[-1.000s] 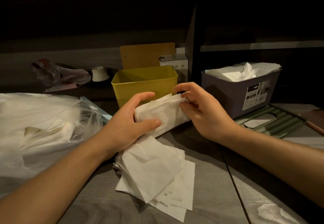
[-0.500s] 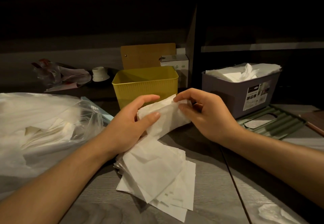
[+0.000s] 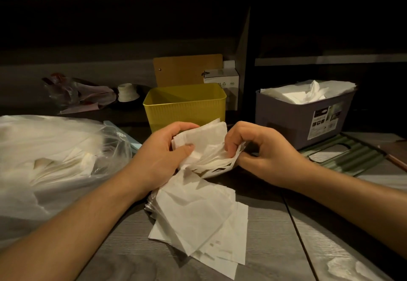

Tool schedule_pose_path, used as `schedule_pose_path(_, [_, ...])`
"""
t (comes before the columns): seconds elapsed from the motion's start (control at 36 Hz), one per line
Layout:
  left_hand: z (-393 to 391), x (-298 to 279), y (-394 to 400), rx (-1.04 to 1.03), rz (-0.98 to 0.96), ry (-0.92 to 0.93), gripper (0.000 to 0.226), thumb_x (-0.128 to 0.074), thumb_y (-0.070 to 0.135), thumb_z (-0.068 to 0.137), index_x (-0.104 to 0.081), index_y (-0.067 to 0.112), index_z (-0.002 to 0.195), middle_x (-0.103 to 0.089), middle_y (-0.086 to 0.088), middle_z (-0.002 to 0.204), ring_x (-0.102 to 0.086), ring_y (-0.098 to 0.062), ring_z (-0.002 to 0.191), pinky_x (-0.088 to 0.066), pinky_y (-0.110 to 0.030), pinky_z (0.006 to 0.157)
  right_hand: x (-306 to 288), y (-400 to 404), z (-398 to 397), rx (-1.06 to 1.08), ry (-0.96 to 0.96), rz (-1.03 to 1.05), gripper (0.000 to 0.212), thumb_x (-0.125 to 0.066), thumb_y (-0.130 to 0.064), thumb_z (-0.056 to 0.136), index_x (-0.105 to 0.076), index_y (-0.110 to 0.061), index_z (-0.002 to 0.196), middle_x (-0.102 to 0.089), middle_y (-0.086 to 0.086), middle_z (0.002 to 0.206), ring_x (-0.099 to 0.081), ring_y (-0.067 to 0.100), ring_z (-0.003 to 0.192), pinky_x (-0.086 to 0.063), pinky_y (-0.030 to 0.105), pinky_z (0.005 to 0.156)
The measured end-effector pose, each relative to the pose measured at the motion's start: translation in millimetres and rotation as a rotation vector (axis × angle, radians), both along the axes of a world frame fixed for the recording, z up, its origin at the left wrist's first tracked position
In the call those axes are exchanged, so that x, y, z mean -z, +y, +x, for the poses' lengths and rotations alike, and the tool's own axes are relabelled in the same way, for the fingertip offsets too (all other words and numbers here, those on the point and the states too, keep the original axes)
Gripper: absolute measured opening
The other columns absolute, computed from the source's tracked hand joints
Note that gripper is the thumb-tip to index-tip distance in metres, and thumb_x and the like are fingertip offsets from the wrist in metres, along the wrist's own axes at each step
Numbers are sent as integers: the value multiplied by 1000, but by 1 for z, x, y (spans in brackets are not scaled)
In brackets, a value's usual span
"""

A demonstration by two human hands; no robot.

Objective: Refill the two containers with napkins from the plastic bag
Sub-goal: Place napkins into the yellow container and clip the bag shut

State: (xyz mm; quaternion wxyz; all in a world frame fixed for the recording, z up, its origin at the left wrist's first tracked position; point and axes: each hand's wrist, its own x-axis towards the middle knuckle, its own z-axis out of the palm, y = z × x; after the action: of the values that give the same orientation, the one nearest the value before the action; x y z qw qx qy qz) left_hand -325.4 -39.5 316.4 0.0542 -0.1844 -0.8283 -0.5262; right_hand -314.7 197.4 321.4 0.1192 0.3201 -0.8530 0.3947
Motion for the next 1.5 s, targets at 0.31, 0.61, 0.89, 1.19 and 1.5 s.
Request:
schedule_pose_path(0.31, [-2,2,-2,-12,49,-32,30,-59,11,99,-65,35,116,-71,18,106,-68,-5,99,-61,-39,86,4,-1,-2,-48,111,64,25,-73,0,83,-68,-24,86,-55,-15,124,-50,8,123,-48,27,100])
schedule_pose_path(0.61, [-5,1,-2,-133,85,-26,40,-58,7,99,-58,38,124,-64,14,115,-69,-5,91,-61,-26,69,6,4,-3,-80,164,-92,21,-72,7,84,-64,-12,90,-69,-5,108,-66,13,107,-55,31,89])
schedule_pose_path(0.89, [5,-1,4,-13,-136,18,23,-57,28,100,-75,40,93,-71,7,87,-61,-15,67,-50,-20,63,6,0,-10,75,30,-150,20,-72,-4,86,-68,-24,89,-63,-12,99,-64,14,96,-56,37,84])
schedule_pose_path(1.19, [8,-6,8,47,-236,27,24,-68,52,79,-76,40,98,-67,32,103,-60,12,99,-44,-7,77,5,-2,-3,22,87,-20,32,-71,4,80,-67,-28,85,-55,-6,102,-58,11,98,-52,26,84])
schedule_pose_path(1.5, [4,-2,4,-72,131,-131,22,-59,19,99,-72,16,81,-70,-6,90,-63,-22,89,-53,-36,76,3,-1,0,-89,10,-20,23,-71,2,82,-65,-21,82,-51,-13,131,-49,8,129,-48,25,101])
